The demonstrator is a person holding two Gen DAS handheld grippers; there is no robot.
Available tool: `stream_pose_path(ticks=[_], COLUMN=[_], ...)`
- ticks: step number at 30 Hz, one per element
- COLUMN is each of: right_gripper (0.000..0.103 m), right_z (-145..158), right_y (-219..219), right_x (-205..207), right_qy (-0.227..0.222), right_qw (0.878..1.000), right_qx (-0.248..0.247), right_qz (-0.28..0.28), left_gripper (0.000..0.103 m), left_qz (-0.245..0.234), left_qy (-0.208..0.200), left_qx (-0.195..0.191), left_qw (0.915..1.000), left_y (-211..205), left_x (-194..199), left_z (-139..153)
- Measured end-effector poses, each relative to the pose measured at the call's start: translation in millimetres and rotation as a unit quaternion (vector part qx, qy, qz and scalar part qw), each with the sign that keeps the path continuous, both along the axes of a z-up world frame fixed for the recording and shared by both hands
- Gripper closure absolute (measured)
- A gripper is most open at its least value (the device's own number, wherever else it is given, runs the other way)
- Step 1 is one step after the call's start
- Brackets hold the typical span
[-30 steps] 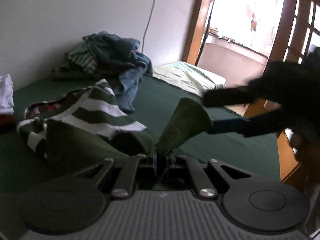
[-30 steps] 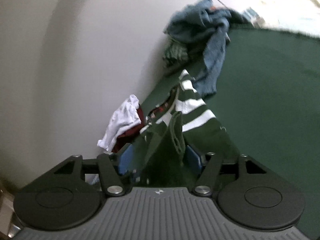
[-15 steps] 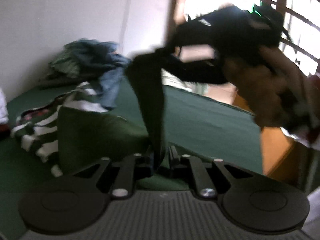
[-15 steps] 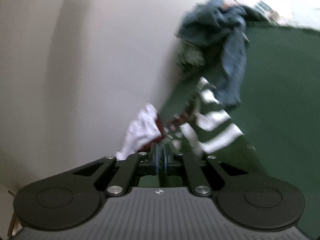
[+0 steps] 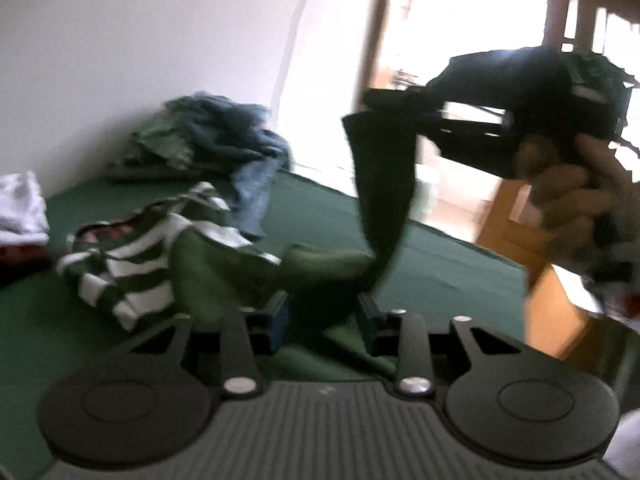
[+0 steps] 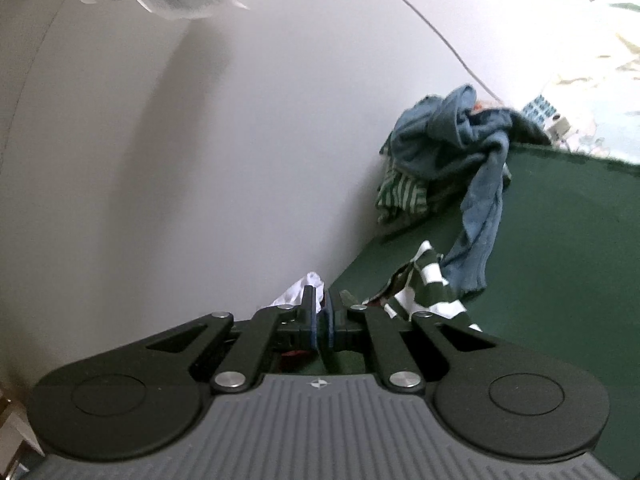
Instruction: Fold clothes
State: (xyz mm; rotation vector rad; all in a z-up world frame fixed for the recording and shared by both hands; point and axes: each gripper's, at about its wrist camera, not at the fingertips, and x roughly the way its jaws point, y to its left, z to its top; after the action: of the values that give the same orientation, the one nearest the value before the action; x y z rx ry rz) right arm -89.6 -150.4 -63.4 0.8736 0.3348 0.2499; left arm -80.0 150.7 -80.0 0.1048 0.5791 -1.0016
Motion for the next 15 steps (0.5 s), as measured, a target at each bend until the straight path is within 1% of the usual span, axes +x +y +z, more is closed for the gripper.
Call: stream_pose_path(ticks=[1,4,7,9,12,13,14,15], right_gripper=[0.097,0.097,0.097,0.097,0.097,0.099,0.102,0.103], right_z=[2,11,27,40,57,61,64,65], right_y=[0,4,8,9,8,6,4,2], right_x=[-2,-6,-21,-34,-56,-65,-76,-85], right_qy=[-0.004,-0.023,-0.052,-0.074,-0.106,-0.114,-0.123,-0.127], right_qw=[1.0,1.0,0.998,0.996,0.993,0.991,0.99,0.989], right_qx=[-0.001,-0.004,-0.023,-0.037,-0.055,-0.06,-0.066,-0.068], right_qz=[-0.002,-0.007,-0.011,-0.013,-0.017,-0.02,-0.022,-0.023], left_gripper=[0.069,0.069,0.069,0.069,0.07,0.07,0.07,0.07], left_qz=[-0.018,-0.072,-0.084,-0.077,-0.043,-0.027,-0.011,0.002], left_qy=[0.0,0.0,-0.047,-0.059,-0.064,-0.069,-0.073,-0.072], left_qx=[-0.001,0.015,0.063,0.086,0.099,0.095,0.091,0.085], left_qw=[0.9998,0.9973,0.9934,0.9916,0.9921,0.9927,0.993,0.9938], left_y=[0,-18,-51,-70,-83,-82,-80,-75], left_x=[-7,-22,-29,-15,18,28,38,48], left_z=[2,-5,-29,-44,-56,-54,-52,-50])
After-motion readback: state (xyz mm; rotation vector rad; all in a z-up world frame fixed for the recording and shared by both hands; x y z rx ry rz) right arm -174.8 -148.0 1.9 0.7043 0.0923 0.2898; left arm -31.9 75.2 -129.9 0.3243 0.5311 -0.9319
